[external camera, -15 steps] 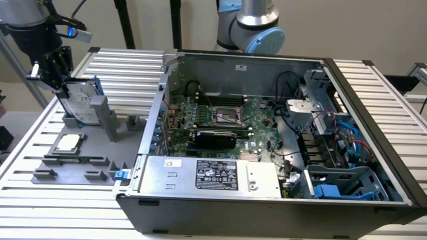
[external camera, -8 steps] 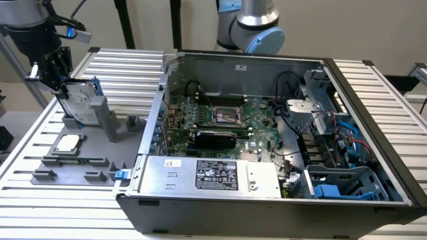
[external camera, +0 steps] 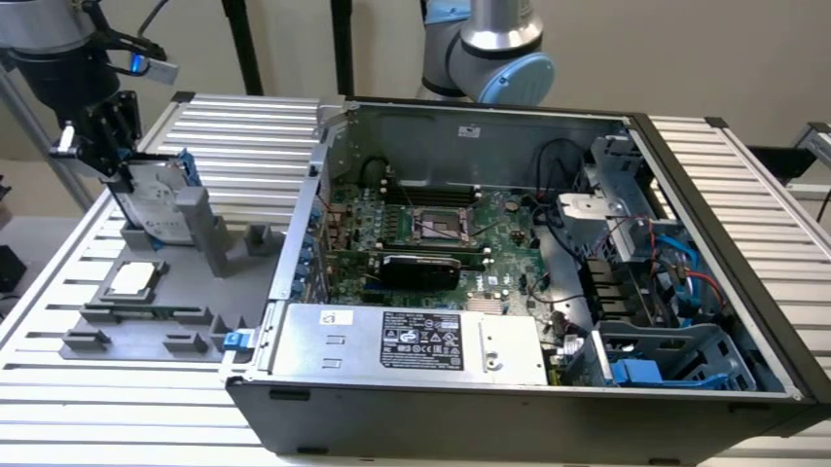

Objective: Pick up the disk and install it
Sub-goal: 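Pick up the disk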

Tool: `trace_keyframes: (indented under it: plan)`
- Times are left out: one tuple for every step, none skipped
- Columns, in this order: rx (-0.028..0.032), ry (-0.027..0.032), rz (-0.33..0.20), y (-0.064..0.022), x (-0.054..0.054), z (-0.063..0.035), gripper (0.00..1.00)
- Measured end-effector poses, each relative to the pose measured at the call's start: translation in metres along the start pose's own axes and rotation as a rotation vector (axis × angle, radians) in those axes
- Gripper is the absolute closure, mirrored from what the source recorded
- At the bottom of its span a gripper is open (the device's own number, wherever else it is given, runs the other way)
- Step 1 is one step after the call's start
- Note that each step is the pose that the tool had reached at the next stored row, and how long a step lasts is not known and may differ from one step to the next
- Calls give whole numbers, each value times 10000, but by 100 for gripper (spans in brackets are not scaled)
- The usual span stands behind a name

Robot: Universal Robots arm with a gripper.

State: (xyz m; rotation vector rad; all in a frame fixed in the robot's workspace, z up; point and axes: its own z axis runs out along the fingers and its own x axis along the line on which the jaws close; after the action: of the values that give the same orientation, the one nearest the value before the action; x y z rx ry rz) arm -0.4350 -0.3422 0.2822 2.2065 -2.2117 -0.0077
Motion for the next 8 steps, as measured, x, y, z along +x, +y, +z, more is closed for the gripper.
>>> trace_keyframes:
  plan:
    - [2, 0, 0, 0, 0, 0, 68]
    - [1, 1, 0, 0, 1, -6, 68]
    - [2, 0, 0, 1, 1, -17, 68]
    - [1, 0, 0, 0, 0, -33, 68]
    - [0, 1, 0, 1, 1, -54, 68]
    - [0, 0, 0, 1, 1, -79, 68]
    - [0, 0, 0, 2, 1, -107, 68]
    - [1, 0, 0, 2, 1, -138, 68]
